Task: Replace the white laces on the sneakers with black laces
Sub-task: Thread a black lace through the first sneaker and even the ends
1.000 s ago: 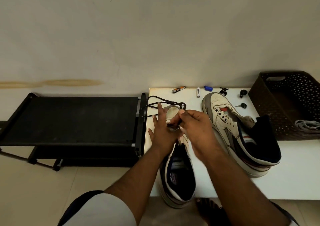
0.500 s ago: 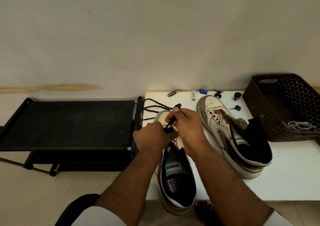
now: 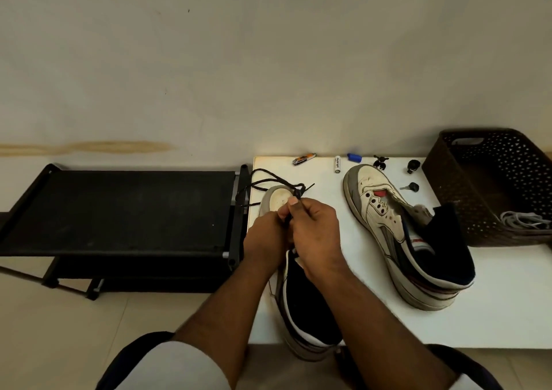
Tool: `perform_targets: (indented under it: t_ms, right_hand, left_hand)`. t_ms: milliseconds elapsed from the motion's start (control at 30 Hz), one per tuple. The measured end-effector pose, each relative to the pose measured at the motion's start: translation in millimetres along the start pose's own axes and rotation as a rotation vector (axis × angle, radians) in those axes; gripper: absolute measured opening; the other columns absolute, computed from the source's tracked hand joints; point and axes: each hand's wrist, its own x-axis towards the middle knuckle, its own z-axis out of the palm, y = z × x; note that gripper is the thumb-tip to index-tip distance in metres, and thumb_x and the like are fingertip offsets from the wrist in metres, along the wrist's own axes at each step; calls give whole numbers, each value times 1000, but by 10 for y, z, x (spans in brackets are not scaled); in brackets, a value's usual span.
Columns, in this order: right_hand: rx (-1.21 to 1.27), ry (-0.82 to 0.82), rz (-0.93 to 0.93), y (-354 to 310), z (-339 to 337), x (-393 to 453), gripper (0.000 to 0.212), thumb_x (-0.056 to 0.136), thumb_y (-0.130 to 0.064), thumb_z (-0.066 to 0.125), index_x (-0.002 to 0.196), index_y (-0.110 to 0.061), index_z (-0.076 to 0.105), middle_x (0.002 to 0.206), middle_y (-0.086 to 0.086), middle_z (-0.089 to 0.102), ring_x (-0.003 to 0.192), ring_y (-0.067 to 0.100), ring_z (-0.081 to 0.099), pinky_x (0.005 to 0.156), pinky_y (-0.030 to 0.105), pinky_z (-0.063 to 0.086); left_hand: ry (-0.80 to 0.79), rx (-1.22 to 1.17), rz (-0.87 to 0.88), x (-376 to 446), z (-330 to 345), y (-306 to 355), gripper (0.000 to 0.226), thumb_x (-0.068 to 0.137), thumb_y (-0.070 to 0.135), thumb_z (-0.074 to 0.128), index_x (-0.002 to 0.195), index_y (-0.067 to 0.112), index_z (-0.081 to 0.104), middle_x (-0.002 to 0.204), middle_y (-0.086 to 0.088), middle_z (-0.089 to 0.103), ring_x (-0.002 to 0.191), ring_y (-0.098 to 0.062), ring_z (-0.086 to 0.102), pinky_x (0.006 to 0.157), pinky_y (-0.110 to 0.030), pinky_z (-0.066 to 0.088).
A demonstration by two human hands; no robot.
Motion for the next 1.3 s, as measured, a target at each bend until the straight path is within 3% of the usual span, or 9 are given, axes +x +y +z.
perform_targets:
  t_ms: [167,300,400,600,800,867,967,1100,1300]
  right_hand:
    - [8,-18,-34,-45,-104,158,33,98,-22,50,73,-12,70,80,6,70,76,18,65,70,33,51]
    - [36,-38,-79,-42,-137,141,35,98,-19,50,69,-11,69,72,3,68,57,5,55,65,25,43]
    - [36,-57,-89,-59,-143,141,35,96,-18,52,66,-10,68,74,8,70,69,18,64,76,39,53]
    - [158,-116,-30,-105,-65,-21,31,94,-13,56,69,-2,69,77,15,69,86,25,68,91,43,53]
    - [191,-162,-105,-162,-185,128,27,95,-14,55,76,-7,72,78,13,71,77,21,67,80,36,56]
    - [158,-198,-121,-166,-292,194,26,97,-18,53,81,-15,73,83,2,73,85,13,69,77,26,54]
    - [82,-240,-104,-152,-395,275,22,97,-25,53,86,-18,70,91,-1,72,92,14,68,78,29,55]
    - [59,-281,-64,-202,-469,266,12,92,-25,62,95,-13,61,96,7,69,86,15,66,62,19,49]
    - [90,-198,-49,-260,-559,259,21,85,-13,70,86,-12,49,78,6,61,74,17,61,75,32,49]
  left_hand:
    - [107,-6,-46,11,86,-99,40,83,47,58,111,19,54,115,-5,52,109,-26,52,83,-37,46]
    - [134,-401,179,29,201,-116,66,73,53,60,134,36,42,146,0,39,136,-26,35,110,-57,27]
    - [-44,-246,139,83,186,-97,66,91,39,58,117,71,6,162,13,1,149,-19,-5,111,-64,-10]
    - [-157,66,53,158,177,-115,71,97,36,51,144,54,2,159,15,-19,146,-24,-22,108,-72,0]
    - [-93,-310,122,108,106,-97,71,87,44,61,115,83,9,161,14,6,148,-22,-13,108,-68,-8]
    - [-2,-340,119,120,97,-136,64,76,54,68,126,67,31,156,12,26,148,-21,10,111,-68,5]
    - [193,-410,147,168,41,-176,28,65,46,79,83,44,57,116,15,58,117,-13,48,98,-47,34]
    - [57,-574,215,124,-174,-100,14,75,11,80,76,16,68,85,-1,68,79,-13,68,71,-27,50]
    - [25,-730,236,-142,-610,124,10,84,10,72,86,3,66,71,-5,65,50,1,56,47,-14,40]
